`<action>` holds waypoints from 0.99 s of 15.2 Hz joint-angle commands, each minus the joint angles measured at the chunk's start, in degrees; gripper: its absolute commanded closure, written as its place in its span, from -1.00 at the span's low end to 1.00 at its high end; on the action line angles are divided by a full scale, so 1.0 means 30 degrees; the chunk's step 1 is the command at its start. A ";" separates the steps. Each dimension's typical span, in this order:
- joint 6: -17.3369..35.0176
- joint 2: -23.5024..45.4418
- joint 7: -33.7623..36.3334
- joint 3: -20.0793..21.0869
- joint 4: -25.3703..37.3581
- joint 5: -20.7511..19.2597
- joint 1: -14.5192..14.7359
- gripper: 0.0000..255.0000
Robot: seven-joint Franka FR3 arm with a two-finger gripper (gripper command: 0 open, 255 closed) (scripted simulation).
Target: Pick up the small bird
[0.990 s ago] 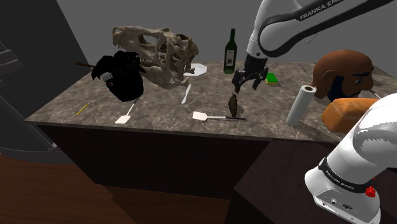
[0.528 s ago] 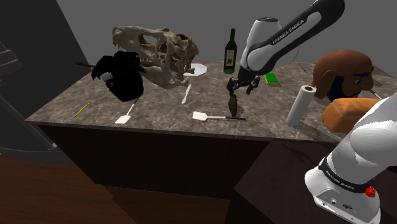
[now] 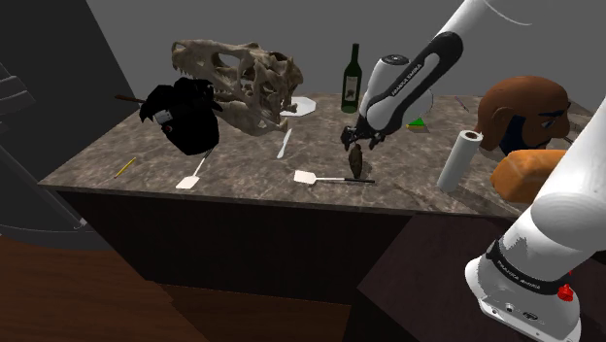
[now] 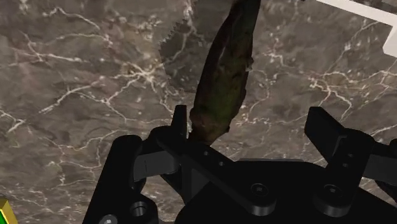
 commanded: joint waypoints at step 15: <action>0.3493 0.4495 0.1108 -0.0966 0.1520 -0.0744 0.0222 1.00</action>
